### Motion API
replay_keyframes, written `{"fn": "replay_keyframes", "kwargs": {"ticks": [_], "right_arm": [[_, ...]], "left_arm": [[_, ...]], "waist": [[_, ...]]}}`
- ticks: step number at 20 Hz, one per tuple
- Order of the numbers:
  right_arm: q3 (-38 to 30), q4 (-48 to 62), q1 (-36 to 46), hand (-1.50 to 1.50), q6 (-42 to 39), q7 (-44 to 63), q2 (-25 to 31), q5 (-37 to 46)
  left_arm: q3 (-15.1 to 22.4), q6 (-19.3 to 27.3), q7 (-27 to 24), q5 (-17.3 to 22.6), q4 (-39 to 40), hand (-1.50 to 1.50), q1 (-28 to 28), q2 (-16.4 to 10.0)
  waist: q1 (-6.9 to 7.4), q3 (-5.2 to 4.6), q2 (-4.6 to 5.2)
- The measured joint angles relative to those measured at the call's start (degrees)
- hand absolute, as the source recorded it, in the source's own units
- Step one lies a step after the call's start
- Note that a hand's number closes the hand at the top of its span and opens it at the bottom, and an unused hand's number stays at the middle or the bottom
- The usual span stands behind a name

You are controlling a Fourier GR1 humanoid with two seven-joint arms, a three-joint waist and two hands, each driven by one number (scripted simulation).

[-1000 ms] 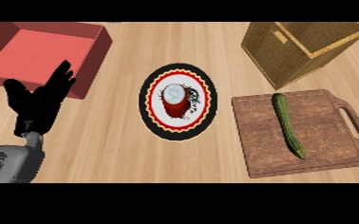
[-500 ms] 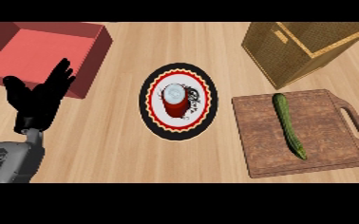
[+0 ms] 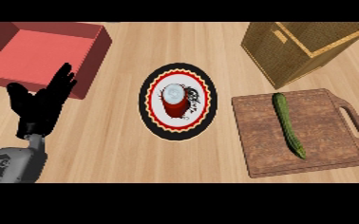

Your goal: Pick the squash from the cutting board and place it in the basket

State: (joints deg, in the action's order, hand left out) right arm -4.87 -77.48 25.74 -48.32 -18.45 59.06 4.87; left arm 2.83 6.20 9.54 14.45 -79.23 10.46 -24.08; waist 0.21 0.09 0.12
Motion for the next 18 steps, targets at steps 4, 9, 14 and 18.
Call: {"fn": "replay_keyframes", "kwargs": {"ticks": [4, 9, 14, 18], "right_arm": [[1.43, -0.65, -4.14, -1.50, 4.70, -4.19, -2.65, 2.88], [4.86, 2.19, -7.38, -1.50, 12.85, -10.48, -8.10, 8.48], [7.71, 4.79, -7.98, -1.50, 17.36, -13.13, -15.28, 10.66], [8.76, 7.03, -6.81, -1.50, 18.39, -13.11, -19.53, 12.70]], "left_arm": [[-0.28, 0.02, 0.77, -0.64, 1.10, 0.00, 1.59, 0.73], [-1.39, -1.07, 1.53, -0.52, 0.67, 0.00, 2.04, 0.41], [-1.41, -1.27, 1.35, -1.73, 0.94, 0.00, 1.84, 1.34], [-2.25, -1.83, 0.58, -2.75, 1.63, 0.00, 1.48, 2.22]], "waist": [[-0.19, -0.02, 0.00], [0.18, -0.02, 0.03], [0.22, -0.04, 0.01], [0.14, -0.06, -0.03]]}}
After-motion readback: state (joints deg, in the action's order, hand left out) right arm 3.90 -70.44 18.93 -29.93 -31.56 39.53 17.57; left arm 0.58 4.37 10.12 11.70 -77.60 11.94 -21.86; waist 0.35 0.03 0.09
